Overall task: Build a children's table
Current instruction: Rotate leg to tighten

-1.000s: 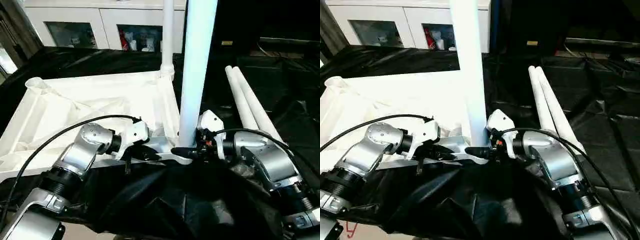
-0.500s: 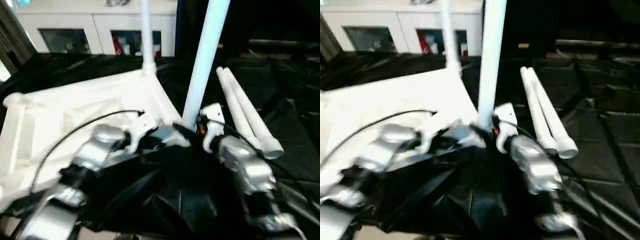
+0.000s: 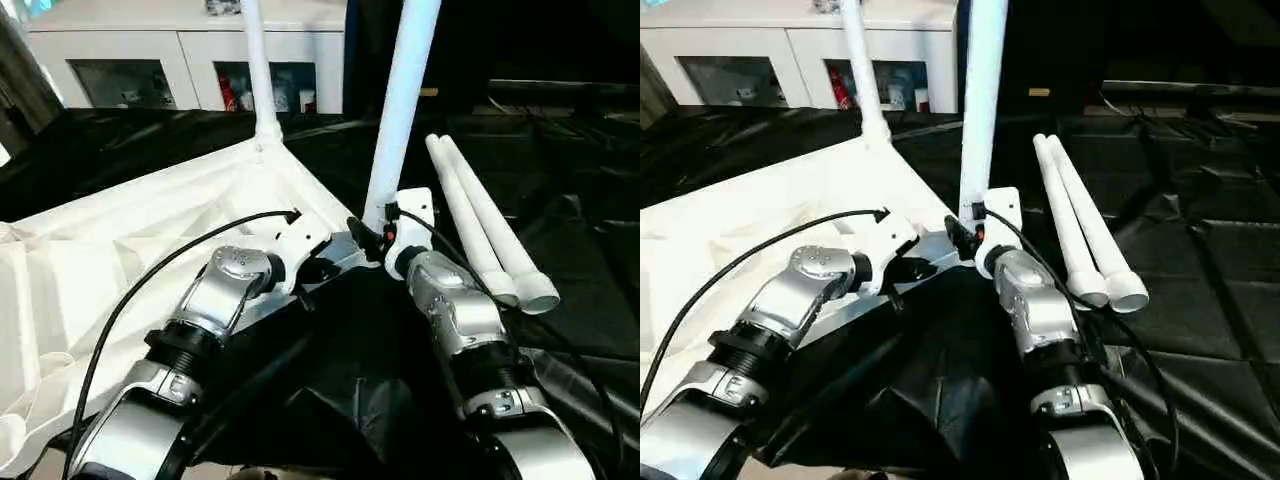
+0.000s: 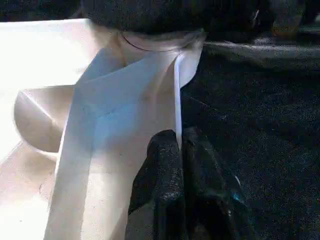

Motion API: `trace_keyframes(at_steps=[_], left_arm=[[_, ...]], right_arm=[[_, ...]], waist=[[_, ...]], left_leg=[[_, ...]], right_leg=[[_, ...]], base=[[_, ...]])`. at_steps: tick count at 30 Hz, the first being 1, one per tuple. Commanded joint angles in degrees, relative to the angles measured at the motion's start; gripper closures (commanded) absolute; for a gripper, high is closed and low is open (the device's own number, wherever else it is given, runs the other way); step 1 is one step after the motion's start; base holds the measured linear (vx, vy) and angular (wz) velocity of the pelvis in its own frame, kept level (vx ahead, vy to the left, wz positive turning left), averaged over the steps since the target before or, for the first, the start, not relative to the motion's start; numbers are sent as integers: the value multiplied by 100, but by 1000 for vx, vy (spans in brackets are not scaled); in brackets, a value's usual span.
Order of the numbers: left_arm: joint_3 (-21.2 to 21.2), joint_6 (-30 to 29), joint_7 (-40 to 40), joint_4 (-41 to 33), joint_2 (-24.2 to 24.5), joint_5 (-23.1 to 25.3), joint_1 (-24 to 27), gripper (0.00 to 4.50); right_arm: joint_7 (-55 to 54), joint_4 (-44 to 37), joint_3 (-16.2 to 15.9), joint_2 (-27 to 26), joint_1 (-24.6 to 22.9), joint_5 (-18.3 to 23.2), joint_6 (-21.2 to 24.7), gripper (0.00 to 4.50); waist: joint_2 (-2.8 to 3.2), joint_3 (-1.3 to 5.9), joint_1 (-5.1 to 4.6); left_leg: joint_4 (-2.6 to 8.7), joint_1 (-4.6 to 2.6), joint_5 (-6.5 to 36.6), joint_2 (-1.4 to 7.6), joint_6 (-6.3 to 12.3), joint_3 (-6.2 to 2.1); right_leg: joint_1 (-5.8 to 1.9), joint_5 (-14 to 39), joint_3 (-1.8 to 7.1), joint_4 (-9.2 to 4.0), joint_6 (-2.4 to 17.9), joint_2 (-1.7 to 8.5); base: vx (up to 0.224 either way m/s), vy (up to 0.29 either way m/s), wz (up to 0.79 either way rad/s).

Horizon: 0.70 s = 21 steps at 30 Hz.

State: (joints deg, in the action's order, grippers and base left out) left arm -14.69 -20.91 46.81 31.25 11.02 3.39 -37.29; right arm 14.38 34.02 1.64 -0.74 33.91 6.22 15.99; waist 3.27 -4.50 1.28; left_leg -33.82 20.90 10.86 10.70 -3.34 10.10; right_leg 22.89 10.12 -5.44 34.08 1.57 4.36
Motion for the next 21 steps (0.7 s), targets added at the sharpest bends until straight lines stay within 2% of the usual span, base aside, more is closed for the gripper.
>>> trace_keyframes(at_steps=[1, 3, 6, 7, 8, 9, 10, 12, 15, 16, 19, 21], left_arm=[[-127, 251, 304, -241, -40, -164, -149, 450], [-153, 360, 443, -297, 15, -187, -104, 450], [-161, 423, 676, -434, 120, -267, 6, 450], [-173, 466, 866, -508, 231, -312, 80, 450], [-187, 541, 1013, -543, 303, -336, 124, 450], [-187, 541, 1013, -543, 303, -336, 124, 450], [-197, 556, 1138, -571, 392, -346, 158, 450], [-210, 675, 1413, -626, 521, -417, 210, 450], [-231, 711, 1662, -682, 667, -476, 255, 450], [-273, 916, 2224, -804, 917, -627, 368, 450], [-324, 1059, 2563, -867, 1081, -692, 435, 450], [-338, 1137, 2754, -852, 1188, -725, 459, 450]], right_arm=[[365, 376, -441, -128, -77, -123, 153, 78], [535, 254, -569, -1, -76, -201, 167, 62], [1042, -289, -730, 345, -177, -166, 410, 62], [1567, -806, -899, 732, -315, -101, 617, 62], [1901, -1078, -1009, 964, -397, -81, 693, 62], [1901, -1078, -1009, 964, -397, -81, 693, 62], [2238, -1334, -1078, 1205, -481, -34, 689, 62], [2712, -1707, -1118, 1533, -591, 137, 763, 62], [3137, -1981, -1176, 1833, -682, 186, 692, 62], [3787, -2366, -1238, 2267, -826, 374, 683, 62], [4114, -2545, -1258, 2495, -896, 476, 694, 62], [4315, -2672, -1311, 2656, -943, 491, 745, 62]], waist=[[33, 352, 1], [31, 351, 4], [24, 388, 22], [39, 406, 33], [22, 425, 85], [17, 424, 98], [48, 424, 115], [25, 434, 150], [22, 413, 181], [24, 394, 209], [29, 383, 226], [29, 358, 231]], left_leg=[[453, -17, 1475, 230, 120, -118], [458, -7, 1453, 231, 128, -127], [416, -14, 1147, 238, 274, -102], [400, -7, 984, 237, 338, -94], [380, -14, 804, 244, 437, -93], [373, -12, 741, 252, 487, -88], [366, -3, 674, 254, 543, -83], [357, 0, 633, 258, 595, -81], [355, 5, 701, 261, 604, -71], [362, -2, 784, 265, 595, -72], [370, 4, 836, 279, 595, -75], [381, -23, 1008, 274, 530, -68]], right_leg=[[-285, 1653, 330, -486, 1123, 442], [-291, 1589, 318, -475, 1122, 429], [-317, 1021, 338, -418, 1262, 427], [-322, 791, 344, -390, 1325, 432], [-347, 503, 336, -358, 1338, 414], [-337, 373, 343, -349, 1379, 419], [-332, 262, 341, -331, 1439, 425], [-349, 170, 339, -305, 1481, 427], [-340, 400, 338, -331, 1473, 432], [-338, 564, 336, -354, 1423, 429], [-324, 703, 340, -351, 1357, 422], [-297, 1022, 339, -402, 1328, 422]], base=[[0, 0, 0], [0, 0, 0], [0, 0, 0], [0, 0, 0], [0, 0, 0], [0, 0, 0], [0, 0, 0], [0, 0, 0], [0, 0, 0], [0, 0, 0], [0, 0, 0], [0, 0, 0]])
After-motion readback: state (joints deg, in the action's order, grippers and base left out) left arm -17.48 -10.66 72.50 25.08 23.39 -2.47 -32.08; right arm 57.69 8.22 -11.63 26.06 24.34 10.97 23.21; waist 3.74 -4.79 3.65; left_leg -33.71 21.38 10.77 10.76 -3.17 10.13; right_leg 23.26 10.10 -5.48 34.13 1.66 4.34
